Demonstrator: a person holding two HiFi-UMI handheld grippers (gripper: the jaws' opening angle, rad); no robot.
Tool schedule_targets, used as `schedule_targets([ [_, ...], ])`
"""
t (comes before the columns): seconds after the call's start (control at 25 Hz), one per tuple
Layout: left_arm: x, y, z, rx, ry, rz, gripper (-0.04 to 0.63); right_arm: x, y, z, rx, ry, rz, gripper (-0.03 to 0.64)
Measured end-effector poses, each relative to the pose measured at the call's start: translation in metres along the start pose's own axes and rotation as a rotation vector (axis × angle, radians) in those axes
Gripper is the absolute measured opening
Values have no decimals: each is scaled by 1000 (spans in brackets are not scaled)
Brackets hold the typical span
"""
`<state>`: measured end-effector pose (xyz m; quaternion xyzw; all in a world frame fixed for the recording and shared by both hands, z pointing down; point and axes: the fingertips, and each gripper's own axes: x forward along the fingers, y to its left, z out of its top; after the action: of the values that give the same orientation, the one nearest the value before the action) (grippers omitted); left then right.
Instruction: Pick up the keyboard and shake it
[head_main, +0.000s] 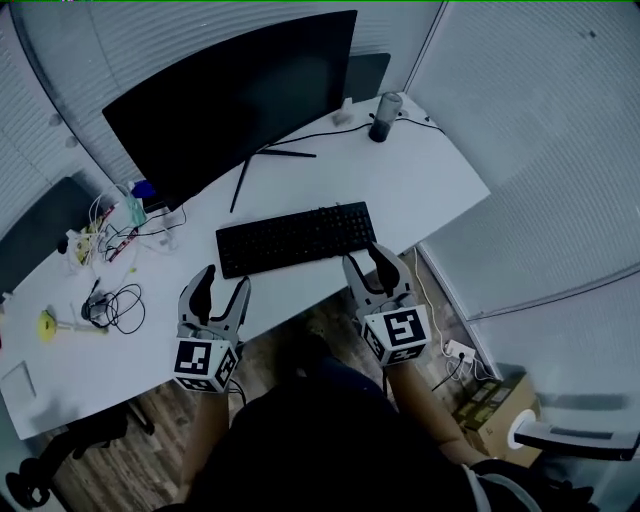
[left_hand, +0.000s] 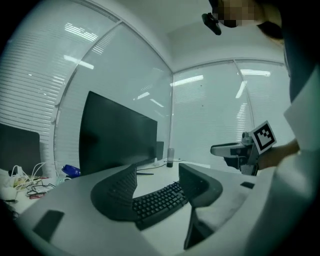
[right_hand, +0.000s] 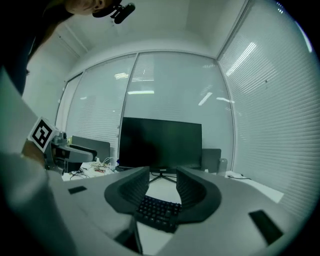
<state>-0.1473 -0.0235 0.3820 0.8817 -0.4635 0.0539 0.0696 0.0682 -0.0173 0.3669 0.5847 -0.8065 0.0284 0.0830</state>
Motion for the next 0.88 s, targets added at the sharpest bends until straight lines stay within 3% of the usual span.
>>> schedule_targets([
  [0.36,71,23,-69,81,206,-12,284,70,-79,-67,-18,185,138,218],
  [0.88,94,66,-176,-26,515,32,319,97,-133,-183,-2,497,244,250],
])
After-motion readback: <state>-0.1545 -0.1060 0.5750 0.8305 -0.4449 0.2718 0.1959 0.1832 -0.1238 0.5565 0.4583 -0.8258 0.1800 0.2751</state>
